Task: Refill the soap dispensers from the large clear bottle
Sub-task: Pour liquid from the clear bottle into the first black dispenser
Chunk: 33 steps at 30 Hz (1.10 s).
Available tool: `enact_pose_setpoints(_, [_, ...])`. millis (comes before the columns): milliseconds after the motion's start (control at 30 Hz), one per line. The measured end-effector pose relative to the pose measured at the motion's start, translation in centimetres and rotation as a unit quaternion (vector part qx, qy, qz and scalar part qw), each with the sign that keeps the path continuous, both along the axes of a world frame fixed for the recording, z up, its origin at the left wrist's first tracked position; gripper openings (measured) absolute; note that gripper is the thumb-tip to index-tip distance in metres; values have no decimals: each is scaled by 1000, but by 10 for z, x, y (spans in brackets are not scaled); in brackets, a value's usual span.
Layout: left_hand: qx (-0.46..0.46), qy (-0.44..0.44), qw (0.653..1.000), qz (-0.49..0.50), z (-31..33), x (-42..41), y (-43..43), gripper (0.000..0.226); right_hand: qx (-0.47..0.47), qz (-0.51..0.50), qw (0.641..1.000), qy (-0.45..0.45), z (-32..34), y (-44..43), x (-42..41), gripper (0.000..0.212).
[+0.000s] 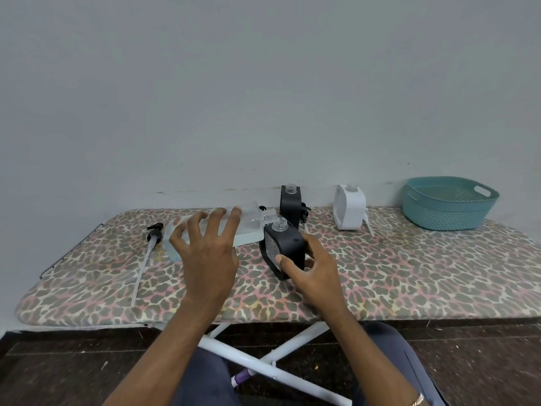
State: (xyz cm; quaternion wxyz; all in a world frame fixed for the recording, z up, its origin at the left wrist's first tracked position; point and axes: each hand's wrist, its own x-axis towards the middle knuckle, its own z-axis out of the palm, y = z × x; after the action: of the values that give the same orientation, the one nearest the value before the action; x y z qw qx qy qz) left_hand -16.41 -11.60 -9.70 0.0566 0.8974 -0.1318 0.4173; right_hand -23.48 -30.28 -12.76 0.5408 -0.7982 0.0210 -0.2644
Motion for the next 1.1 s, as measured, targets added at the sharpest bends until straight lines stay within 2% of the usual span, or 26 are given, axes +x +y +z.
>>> enact_pose_setpoints(1100, [-8,-11,1000,-5,-1,0,0,83,6,-4,1000,0,-12,-4,8,45])
